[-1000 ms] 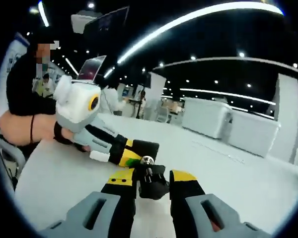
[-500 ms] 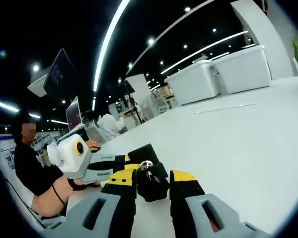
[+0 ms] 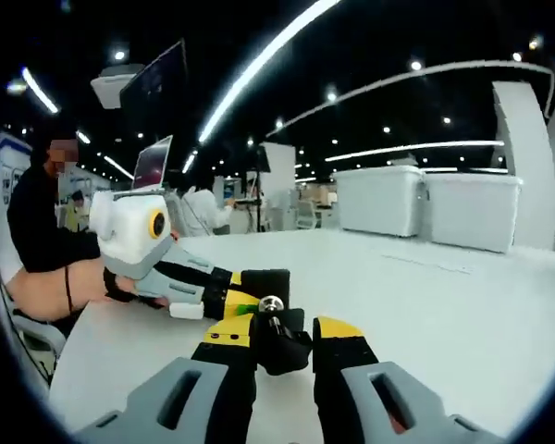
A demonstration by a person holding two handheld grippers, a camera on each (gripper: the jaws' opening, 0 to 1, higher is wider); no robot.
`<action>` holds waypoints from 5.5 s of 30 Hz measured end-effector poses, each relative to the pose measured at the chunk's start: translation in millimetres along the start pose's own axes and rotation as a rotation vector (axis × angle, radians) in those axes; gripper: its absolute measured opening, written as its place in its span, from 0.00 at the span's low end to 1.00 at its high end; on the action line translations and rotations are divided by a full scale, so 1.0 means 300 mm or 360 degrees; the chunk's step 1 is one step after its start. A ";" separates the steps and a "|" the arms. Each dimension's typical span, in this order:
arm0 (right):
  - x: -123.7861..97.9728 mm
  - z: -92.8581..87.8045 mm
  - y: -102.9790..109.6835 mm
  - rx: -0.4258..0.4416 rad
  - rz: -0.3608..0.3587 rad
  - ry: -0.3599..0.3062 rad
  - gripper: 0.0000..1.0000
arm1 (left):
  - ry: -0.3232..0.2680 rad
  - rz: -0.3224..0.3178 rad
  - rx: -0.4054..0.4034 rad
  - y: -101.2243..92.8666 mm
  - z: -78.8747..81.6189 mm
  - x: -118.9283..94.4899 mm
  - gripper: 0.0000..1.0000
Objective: Clamp the fixed fixture on the desktop, loosen the retaining clip, secure it to the edge of the desk, and tighten the retaining clip.
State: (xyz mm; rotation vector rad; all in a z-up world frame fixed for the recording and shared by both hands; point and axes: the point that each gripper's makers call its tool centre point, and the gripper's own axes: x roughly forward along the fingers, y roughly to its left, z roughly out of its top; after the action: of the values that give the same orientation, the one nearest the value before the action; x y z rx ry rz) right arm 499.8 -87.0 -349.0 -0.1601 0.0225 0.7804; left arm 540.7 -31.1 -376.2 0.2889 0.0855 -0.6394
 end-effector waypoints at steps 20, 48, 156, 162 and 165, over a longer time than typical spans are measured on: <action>0.003 -0.014 -0.009 -0.0073 -0.0057 0.0039 0.25 | 0.0005 0.0011 0.0011 0.000 -0.002 -0.002 0.06; 0.038 -0.054 -0.015 0.0424 0.0030 0.0154 0.27 | 0.0006 0.0010 0.0011 0.002 -0.001 0.000 0.06; 0.003 0.007 -0.024 0.0244 0.0095 -0.0013 0.09 | 0.0004 0.0039 0.0028 0.006 0.000 0.001 0.06; 0.002 0.019 -0.019 -0.0055 0.0036 -0.0037 0.08 | 0.0003 0.0040 0.0030 0.006 0.000 0.000 0.06; -0.001 0.027 0.006 -0.0402 0.0044 -0.0046 0.08 | 0.0001 0.0040 0.0031 0.007 0.001 -0.001 0.06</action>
State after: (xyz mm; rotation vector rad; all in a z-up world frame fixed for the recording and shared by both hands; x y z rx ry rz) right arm 498.1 -84.7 -341.4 -0.3886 -0.1018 0.8113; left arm 541.5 -29.4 -375.3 0.3087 0.0763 -0.6154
